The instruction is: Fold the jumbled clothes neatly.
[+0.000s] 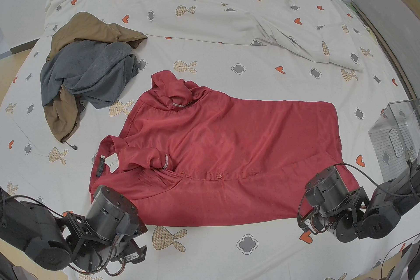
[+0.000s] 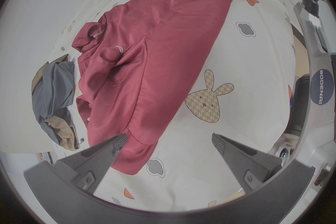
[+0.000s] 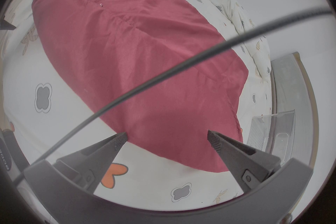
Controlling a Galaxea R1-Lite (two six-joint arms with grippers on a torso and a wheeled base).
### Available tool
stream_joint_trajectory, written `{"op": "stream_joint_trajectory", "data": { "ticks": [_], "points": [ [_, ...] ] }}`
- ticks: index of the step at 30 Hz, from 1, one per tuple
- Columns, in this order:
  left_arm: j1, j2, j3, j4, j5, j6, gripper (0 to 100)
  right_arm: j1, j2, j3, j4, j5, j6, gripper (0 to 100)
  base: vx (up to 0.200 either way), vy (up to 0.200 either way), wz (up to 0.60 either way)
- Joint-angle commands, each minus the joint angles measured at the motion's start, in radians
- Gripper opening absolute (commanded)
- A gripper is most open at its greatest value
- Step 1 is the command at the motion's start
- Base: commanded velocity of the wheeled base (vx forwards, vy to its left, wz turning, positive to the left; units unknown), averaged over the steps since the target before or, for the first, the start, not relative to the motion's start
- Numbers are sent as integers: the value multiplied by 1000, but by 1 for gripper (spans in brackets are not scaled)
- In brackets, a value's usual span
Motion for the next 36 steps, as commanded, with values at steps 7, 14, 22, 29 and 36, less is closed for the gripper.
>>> {"op": "stream_joint_trajectory", "data": {
  "ticks": [7, 14, 22, 29, 36],
  "points": [
    [3, 67, -7, -12, 0, 0, 100, 23, -88, 57, 2, -2, -1, 100, 0, 0, 0],
    [47, 156, -23, -121, 0, 19, 100, 9, -77, 64, 1, -2, -2, 100, 0, 0, 0],
    [115, 216, -49, -182, 0, 49, 100, 17, -66, 80, 1, -2, -1, 100, 0, 0, 0],
    [124, 209, -71, -182, 0, 55, 100, -37, -6, 62, -5, 0, 2, 100, 0, 0, 0],
    [127, 209, -91, -182, 0, 55, 100, -70, 3, 41, -11, 0, 2, 100, 0, 0, 0]
  ]
}}
